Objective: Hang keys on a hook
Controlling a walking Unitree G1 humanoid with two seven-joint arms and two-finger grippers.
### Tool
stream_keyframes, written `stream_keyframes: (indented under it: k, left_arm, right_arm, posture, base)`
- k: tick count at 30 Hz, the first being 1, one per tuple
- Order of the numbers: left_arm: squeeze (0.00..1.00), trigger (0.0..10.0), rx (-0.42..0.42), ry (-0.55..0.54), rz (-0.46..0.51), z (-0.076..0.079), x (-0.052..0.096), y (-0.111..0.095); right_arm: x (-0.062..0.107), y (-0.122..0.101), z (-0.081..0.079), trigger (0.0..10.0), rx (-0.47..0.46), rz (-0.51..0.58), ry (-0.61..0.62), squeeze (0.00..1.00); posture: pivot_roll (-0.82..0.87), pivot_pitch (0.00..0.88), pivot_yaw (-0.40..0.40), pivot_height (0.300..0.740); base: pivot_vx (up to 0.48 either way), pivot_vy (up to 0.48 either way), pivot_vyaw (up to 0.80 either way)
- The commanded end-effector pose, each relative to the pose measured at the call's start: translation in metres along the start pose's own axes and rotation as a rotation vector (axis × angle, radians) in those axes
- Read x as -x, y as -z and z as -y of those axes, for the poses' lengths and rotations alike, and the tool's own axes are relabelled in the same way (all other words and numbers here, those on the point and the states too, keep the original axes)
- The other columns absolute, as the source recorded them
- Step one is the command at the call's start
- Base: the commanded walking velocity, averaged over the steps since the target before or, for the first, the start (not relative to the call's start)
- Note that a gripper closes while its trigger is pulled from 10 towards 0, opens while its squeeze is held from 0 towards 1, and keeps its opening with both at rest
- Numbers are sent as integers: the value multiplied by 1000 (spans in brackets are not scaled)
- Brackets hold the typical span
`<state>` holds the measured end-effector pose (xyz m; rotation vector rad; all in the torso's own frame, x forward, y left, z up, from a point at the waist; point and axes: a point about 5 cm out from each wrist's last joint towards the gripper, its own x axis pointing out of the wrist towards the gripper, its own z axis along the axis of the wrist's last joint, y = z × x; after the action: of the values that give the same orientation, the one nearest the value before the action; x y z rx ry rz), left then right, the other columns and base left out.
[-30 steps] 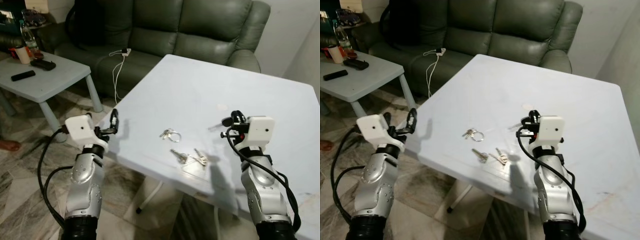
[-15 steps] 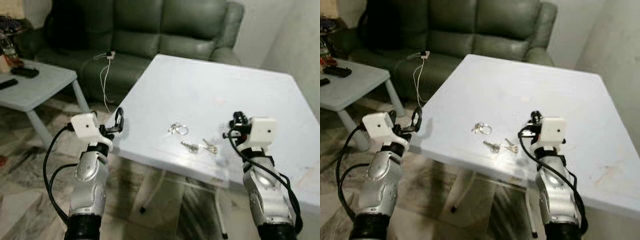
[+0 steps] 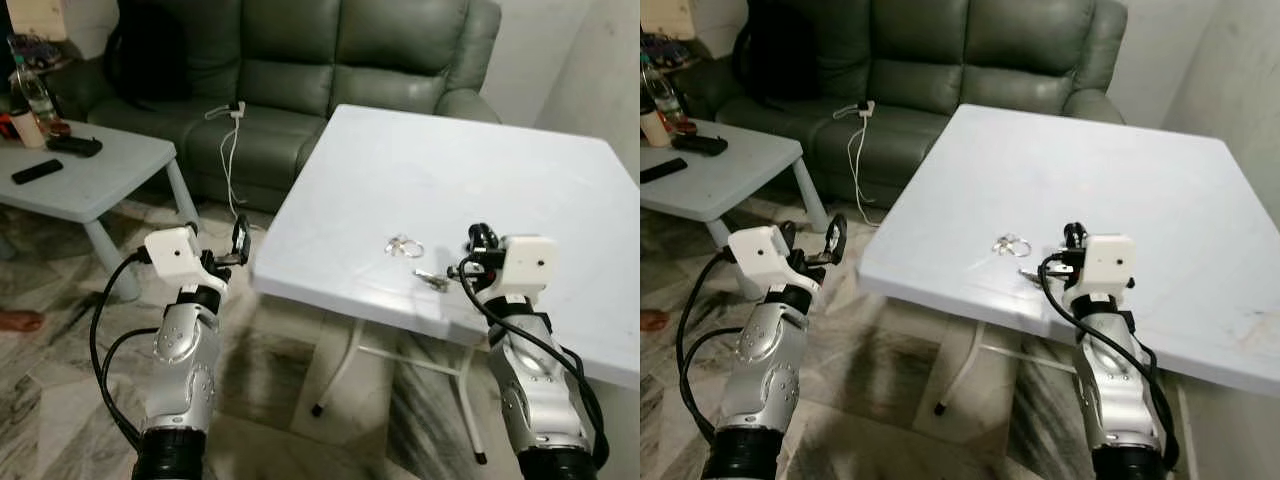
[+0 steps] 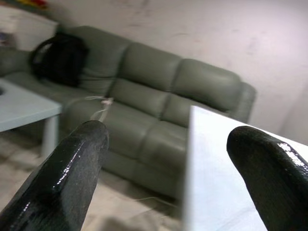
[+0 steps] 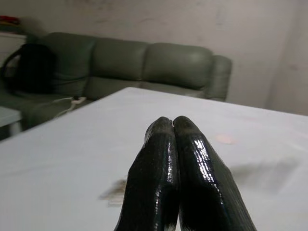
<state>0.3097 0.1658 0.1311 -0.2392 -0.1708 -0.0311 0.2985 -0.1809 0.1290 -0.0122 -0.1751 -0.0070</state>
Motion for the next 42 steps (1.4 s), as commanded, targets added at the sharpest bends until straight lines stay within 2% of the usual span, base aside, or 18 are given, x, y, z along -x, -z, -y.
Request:
stream_keyframes:
  k: [1, 10, 25, 42]
  left_arm:
    - [0, 10000, -12, 0, 5, -3, -2, -2]
    - [0, 10000, -8, 17, 3, 3, -3, 0]
    - [0, 10000, -9, 10, 13, 2, -5, -2]
    - [0, 10000, -21, -6, 28, -2, -15, -9]
  right_arm:
    - [-3, -6, -5, 10000, 6, 24, -23, 0]
    - [-4, -9, -8, 10000, 10, 42, -62, 0]
    - [-9, -7, -7, 10000, 21, 10, -68, 0]
    - [-19, -6, -10, 10000, 19, -2, -59, 0]
  posture:
    - [0, 0, -61, 740]
    - [-1, 0, -60, 740]
    - [2, 16, -58, 740]
    - [6, 0, -38, 740]
  base:
    - [0, 0, 0]
    - [0, 0, 0]
    - [0, 0, 0]
    - [0, 0, -779]
